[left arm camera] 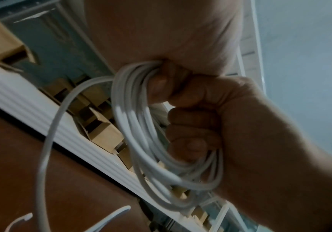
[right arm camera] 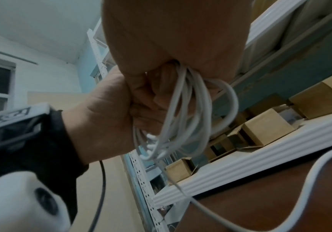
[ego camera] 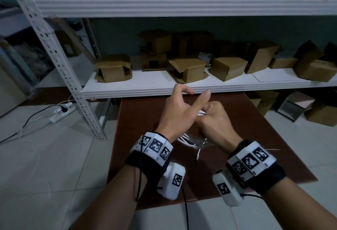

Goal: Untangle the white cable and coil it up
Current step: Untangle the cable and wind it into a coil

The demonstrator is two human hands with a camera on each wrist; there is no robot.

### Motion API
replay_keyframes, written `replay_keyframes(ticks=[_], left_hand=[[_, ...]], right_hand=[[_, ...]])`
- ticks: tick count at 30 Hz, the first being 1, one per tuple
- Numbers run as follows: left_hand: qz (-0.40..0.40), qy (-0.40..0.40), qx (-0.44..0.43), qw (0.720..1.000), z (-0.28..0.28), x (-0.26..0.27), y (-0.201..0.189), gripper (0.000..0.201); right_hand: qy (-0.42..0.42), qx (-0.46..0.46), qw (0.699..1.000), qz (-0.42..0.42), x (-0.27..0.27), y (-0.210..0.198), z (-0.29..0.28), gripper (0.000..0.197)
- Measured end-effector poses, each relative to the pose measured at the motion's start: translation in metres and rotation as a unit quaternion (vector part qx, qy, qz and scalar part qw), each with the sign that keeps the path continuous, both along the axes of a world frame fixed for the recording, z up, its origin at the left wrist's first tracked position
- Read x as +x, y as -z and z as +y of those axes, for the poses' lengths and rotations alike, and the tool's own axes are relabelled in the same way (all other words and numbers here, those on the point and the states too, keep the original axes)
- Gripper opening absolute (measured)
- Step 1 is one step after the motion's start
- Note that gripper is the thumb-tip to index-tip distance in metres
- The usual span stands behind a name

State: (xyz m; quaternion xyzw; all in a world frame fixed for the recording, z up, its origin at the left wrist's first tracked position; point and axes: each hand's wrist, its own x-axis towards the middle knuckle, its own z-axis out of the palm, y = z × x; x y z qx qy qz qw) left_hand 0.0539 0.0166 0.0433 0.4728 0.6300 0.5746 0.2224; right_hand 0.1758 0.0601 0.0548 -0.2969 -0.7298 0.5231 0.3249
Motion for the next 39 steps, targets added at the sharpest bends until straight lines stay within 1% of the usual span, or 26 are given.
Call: replay_keyframes(ticks=[1, 3, 5, 6, 7, 9, 10, 11, 12, 14, 16, 18, 20, 22, 23, 25, 26, 27, 28, 30, 31, 33, 36, 39], left_hand=[[-0.042, 0.016, 0.024, 0.999, 0.0, -0.001, -0.001, 0.051], [-0.124, 0.064, 0.05, 0.989, -0.001, -0.002, -0.004, 0.041], [-0.2, 0.103, 0.057, 0.973, -0.004, -0.001, -0.009, 0.031], [-0.238, 0.119, 0.065, 0.962, -0.005, 0.0, -0.01, 0.032], [-0.276, 0.128, 0.072, 0.95, -0.005, 0.001, -0.012, 0.034], [-0.337, 0.121, 0.079, 0.93, -0.003, 0.005, -0.013, 0.036], [-0.351, 0.109, 0.078, 0.927, -0.001, 0.007, -0.013, 0.035], [-0.351, 0.094, 0.076, 0.928, 0.001, 0.008, -0.013, 0.033], [-0.342, 0.079, 0.074, 0.933, 0.001, 0.009, -0.013, 0.029], [-0.306, 0.057, 0.072, 0.947, 0.002, 0.007, -0.013, 0.026], [-0.261, 0.048, 0.072, 0.961, 0.002, 0.0, -0.012, 0.026], [-0.197, 0.045, 0.081, 0.976, 0.002, -0.007, -0.011, 0.028], [-0.096, 0.035, 0.086, 0.991, 0.001, -0.011, -0.009, 0.032], [-0.016, 0.028, 0.087, 0.996, 0.0, -0.011, -0.007, 0.031], [0.005, 0.03, 0.085, 0.996, -0.001, -0.01, -0.006, 0.03], [0.028, 0.048, 0.072, 0.996, 0.0, -0.008, -0.004, 0.032], [0.044, 0.057, 0.062, 0.995, 0.0, -0.006, -0.004, 0.033], [0.064, 0.06, 0.055, 0.995, 0.0, -0.004, -0.003, 0.034], [0.083, 0.054, 0.05, 0.994, 0.001, -0.003, -0.002, 0.033], [0.11, 0.028, 0.043, 0.993, 0.001, -0.002, -0.002, 0.031], [0.127, 0.014, 0.038, 0.991, 0.001, -0.003, -0.003, 0.029], [0.163, -0.007, 0.023, 0.986, 0.001, -0.006, -0.004, 0.026], [0.173, -0.011, 0.022, 0.985, 0.001, -0.006, -0.006, 0.024], [0.156, -0.014, 0.027, 0.987, 0.002, -0.003, -0.007, 0.026]], right_hand=[[0.006, 0.001, 1.0, 0.02, 0.0, -0.001, 0.001, 0.043], [0.027, -0.012, 0.998, 0.063, 0.002, -0.005, 0.004, 0.025], [0.07, -0.05, 0.99, 0.11, 0.001, -0.008, 0.007, 0.014], [0.087, -0.08, 0.984, 0.136, 0.001, -0.01, 0.008, 0.012], [0.093, -0.111, 0.975, 0.167, 0.0, -0.011, 0.008, 0.014], [0.089, -0.165, 0.958, 0.218, -0.002, -0.012, 0.006, 0.037], [0.084, -0.178, 0.954, 0.227, -0.003, -0.013, 0.005, 0.045], [0.076, -0.183, 0.953, 0.227, -0.003, -0.012, 0.004, 0.046], [0.068, -0.179, 0.957, 0.216, -0.004, -0.012, 0.003, 0.042], [0.047, -0.16, 0.97, 0.177, -0.002, -0.012, 0.005, 0.027], [0.028, -0.132, 0.982, 0.13, 0.002, -0.011, 0.01, 0.023], [0.007, -0.078, 0.993, 0.084, 0.007, -0.014, 0.015, 0.024], [-0.002, -0.009, 1.0, 0.025, 0.011, -0.014, 0.022, 0.019], [0.0, 0.063, 0.998, -0.033, 0.014, -0.014, 0.024, 0.012], [0.002, 0.103, 0.992, -0.069, 0.014, -0.011, 0.027, 0.014], [0.003, 0.191, 0.97, -0.15, 0.015, -0.01, 0.029, 0.016], [0.007, 0.223, 0.959, -0.175, 0.014, -0.011, 0.026, 0.017], [0.017, 0.237, 0.954, -0.182, 0.013, -0.012, 0.025, 0.017], [0.014, 0.223, 0.959, -0.174, 0.012, -0.013, 0.023, 0.016], [-0.014, 0.132, 0.983, -0.129, 0.009, -0.014, 0.018, 0.015], [-0.023, 0.085, 0.99, -0.11, 0.009, -0.013, 0.015, 0.023], [-0.032, 0.03, 0.996, -0.077, 0.006, -0.009, 0.007, 0.035], [-0.02, 0.012, 0.999, -0.027, 0.003, -0.003, 0.0, 0.045], [0.013, -0.013, 0.999, 0.027, 0.001, -0.002, -0.001, 0.047]])
